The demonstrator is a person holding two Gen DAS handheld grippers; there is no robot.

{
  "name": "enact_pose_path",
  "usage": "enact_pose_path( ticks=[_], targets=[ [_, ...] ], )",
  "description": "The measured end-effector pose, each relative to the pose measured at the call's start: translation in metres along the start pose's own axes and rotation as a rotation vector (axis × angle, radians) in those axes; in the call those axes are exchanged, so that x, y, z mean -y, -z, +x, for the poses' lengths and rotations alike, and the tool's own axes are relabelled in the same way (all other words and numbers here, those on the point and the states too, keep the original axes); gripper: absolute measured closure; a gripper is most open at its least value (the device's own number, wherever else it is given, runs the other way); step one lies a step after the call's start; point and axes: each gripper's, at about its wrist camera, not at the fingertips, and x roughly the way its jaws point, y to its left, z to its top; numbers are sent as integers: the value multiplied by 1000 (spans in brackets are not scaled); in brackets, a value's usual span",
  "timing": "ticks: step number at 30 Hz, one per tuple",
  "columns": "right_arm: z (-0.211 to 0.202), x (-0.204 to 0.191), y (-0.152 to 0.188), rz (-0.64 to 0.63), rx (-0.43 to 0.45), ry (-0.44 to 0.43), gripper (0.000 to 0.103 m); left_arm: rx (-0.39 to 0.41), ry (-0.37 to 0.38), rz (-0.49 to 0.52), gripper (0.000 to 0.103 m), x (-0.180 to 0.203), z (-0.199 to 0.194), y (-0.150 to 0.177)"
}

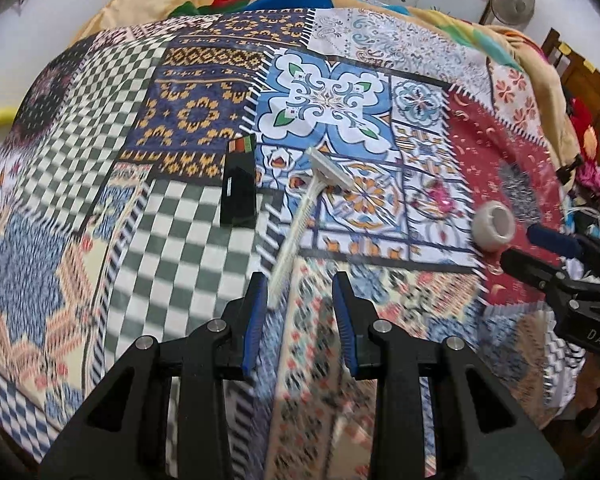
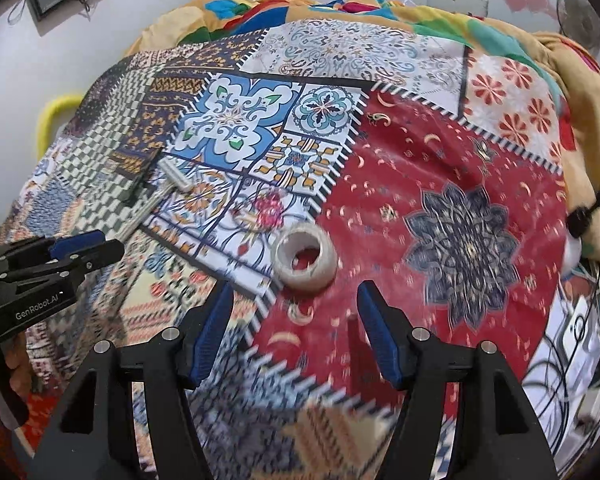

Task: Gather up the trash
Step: 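Grasp the tape roll with the right gripper while the left gripper grasps the razor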

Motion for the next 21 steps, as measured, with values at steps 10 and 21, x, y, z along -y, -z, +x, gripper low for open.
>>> enact_pose_path(
  ticks=[10, 21],
  targets=[
    [24, -5, -9, -40, 27, 47, 56, 38, 69, 71, 72, -3, 20, -11],
    [10, 3, -4, 52, 14, -9, 68, 3, 65, 96, 95, 14, 17, -6]
  ],
)
